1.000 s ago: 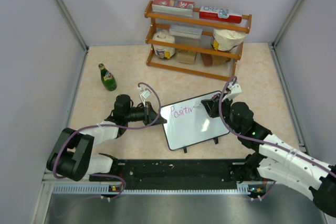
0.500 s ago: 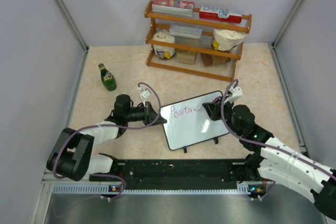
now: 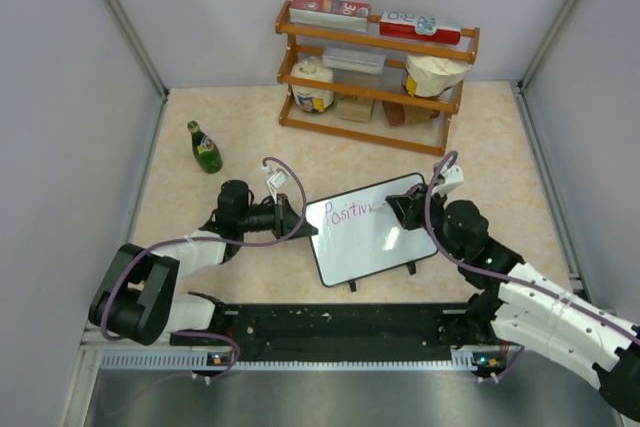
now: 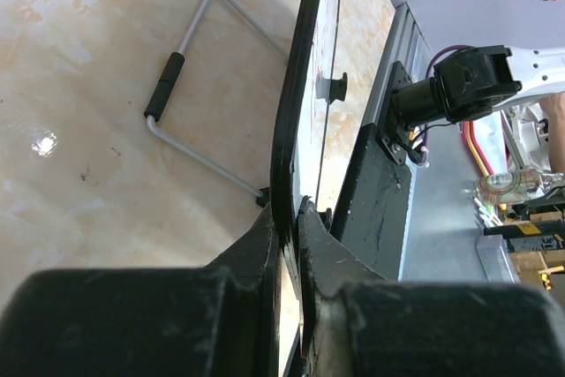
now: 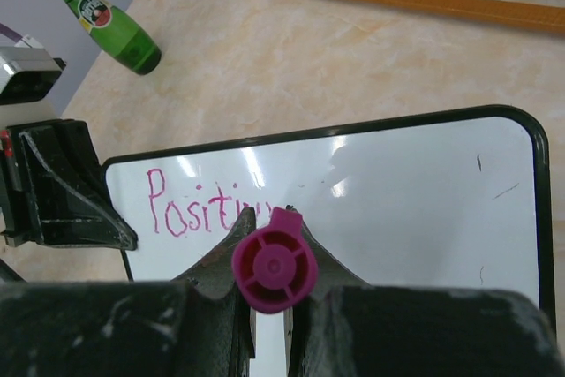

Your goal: Write a sentence on the whiteboard

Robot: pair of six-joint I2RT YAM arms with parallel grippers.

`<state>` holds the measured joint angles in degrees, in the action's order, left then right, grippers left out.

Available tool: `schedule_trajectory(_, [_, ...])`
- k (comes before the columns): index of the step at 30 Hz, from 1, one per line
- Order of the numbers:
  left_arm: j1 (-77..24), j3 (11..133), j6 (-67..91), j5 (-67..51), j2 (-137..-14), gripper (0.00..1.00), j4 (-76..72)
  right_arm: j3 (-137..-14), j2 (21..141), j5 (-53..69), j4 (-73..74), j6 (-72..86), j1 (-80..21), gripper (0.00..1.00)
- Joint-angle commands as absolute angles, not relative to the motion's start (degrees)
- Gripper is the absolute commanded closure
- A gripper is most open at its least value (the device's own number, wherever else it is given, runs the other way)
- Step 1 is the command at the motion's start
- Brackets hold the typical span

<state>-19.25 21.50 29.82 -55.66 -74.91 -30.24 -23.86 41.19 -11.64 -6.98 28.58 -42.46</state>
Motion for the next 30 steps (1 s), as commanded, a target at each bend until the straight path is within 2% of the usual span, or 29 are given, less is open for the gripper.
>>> schedule_trajectory(1, [-19.51,21.45,24.43,-51.59,-75.59,1.00,-28.74,-29.44,40.86,-11.95,-9.40,27.51,-41.92,1.00])
schedule_trajectory(30, [-19.51,21.44,24.35,-51.59,-75.15,1.00,-28.56,-27.69,48.96,-14.41,-12.66,27.51,-41.31,1.00])
